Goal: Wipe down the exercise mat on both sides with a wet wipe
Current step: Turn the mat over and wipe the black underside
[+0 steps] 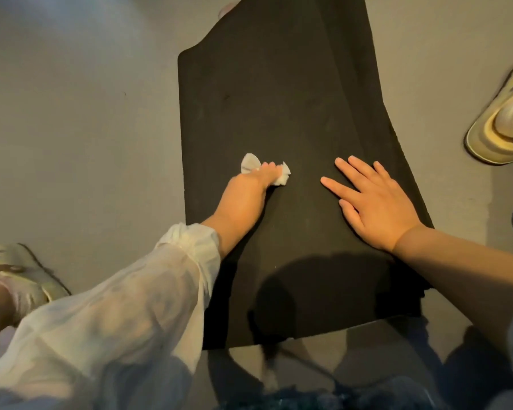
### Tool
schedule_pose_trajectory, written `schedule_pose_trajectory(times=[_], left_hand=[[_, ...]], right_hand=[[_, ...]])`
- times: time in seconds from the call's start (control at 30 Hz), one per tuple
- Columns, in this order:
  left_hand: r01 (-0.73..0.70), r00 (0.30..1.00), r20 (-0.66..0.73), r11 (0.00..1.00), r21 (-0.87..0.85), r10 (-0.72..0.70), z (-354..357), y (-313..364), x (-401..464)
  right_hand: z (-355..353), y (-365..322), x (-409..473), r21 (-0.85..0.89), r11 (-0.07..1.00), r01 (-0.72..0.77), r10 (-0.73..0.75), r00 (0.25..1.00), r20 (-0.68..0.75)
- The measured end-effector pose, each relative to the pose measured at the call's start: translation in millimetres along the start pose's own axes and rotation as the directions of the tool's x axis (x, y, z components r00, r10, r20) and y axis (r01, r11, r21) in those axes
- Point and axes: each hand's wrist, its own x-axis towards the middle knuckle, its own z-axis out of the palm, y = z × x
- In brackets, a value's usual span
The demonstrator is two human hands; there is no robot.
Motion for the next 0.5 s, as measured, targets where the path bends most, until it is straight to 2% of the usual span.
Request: schedule_pose_trajectory(times=[0.03, 0.13, 0.17, 0.23, 0.3, 0.37, 0.43, 0.5], left_hand=[[0.005, 1.0, 0.031, 1.0, -0.003, -0.005, 4.3, 3.0, -17.0], [-0.232, 0.966, 0.148, 0.963, 0.141, 0.211, 5.3, 15.1, -62.1], [-0.245, 0.954, 0.216, 0.957, 0.156, 0.209, 5.5, 19.3, -79.3], [-0.29, 0.933, 0.258, 0.948, 0.134, 0.249, 4.1, 32.3, -109.4], [-0.274, 0.94, 0.222, 0.961, 0.045, 0.258, 2.7, 37.4, -127.1], [-0.306, 0.901, 0.303, 0.95, -0.065, 0.311, -2.0, 34.2, -140.2], [-0.261, 0.884, 0.381, 0.962, -0.077, 0.271, -10.9, 24.1, -151.4], [-0.164, 0.919, 0.354, 0.985, -0.058, 0.174, -22.2, 11.1, -158.8]], right_hand=[[0.0, -0.4, -0.4, -0.002, 1.0, -0.002, 0.002, 1.0, 0.002], [-1.7, -2.1, -1.3, -0.016, 1.0, -0.005, 0.006, 1.0, 0.02], [-1.9, -2.5, -1.4, -0.026, 1.0, -0.007, 0.008, 1.0, 0.026], [-2.5, -4.0, -2.6, -0.043, 0.999, -0.009, 0.011, 0.999, 0.037], [-3.3, -7.1, -3.5, -0.025, 0.999, -0.024, 0.025, 0.999, 0.045], [-3.7, -13.3, -5.8, 0.032, 0.999, -0.038, 0.037, 0.998, 0.047], [-4.3, -21.3, -8.7, 0.08, 0.996, -0.045, 0.042, 0.998, 0.042], [-5.3, -30.4, -12.0, 0.104, 0.994, -0.043, 0.039, 0.999, 0.033]])
